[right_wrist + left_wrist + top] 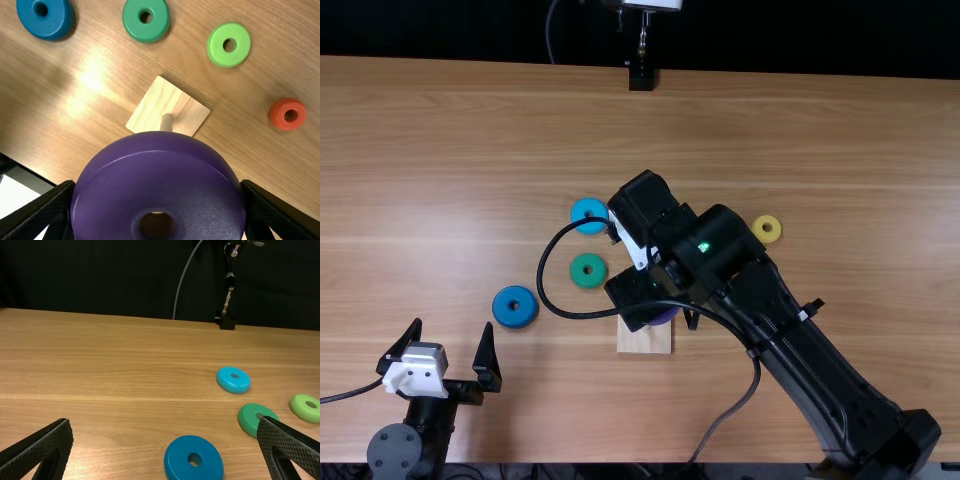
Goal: Build the Hanoi tower: stack the rings onto the peg from bottom to top in this color order: purple, dark blue, light blue, dark green, light green, yellow, orange.
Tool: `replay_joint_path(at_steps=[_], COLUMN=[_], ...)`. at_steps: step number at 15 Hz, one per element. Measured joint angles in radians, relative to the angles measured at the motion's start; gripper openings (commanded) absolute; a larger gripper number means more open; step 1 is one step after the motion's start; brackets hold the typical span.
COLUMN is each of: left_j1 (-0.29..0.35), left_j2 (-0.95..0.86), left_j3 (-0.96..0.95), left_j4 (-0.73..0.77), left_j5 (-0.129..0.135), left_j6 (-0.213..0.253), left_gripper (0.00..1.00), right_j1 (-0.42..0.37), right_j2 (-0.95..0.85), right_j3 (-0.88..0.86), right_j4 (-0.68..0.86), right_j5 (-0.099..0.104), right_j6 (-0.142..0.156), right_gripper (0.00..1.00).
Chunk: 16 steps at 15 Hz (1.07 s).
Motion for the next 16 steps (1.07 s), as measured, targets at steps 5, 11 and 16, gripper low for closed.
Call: replay_joint_path(at_steps=[5, 11, 16], left_j1=[0.0, 0.0, 0.0], left_j2=[0.0, 0.0, 0.0], left_j3=[0.0, 0.0, 0.0], left_j4=[0.0, 0.0, 0.0], left_j5=[0.0, 0.0, 0.0], left_j6=[-0.001, 0.0, 0.0], left_gripper=[1.0, 1.0, 1.0], right_j1=[0.0, 0.0, 0.0], right_j2=[0.0, 0.076, 0.084], right_j3=[-0.011, -0.011, -0.011], right_j4=[0.003, 0.003, 0.003], right_j5=[0.0, 0.0, 0.0], right_j6=[0.0, 0.0, 0.0], right_gripper=[0.0, 0.0, 0.97])
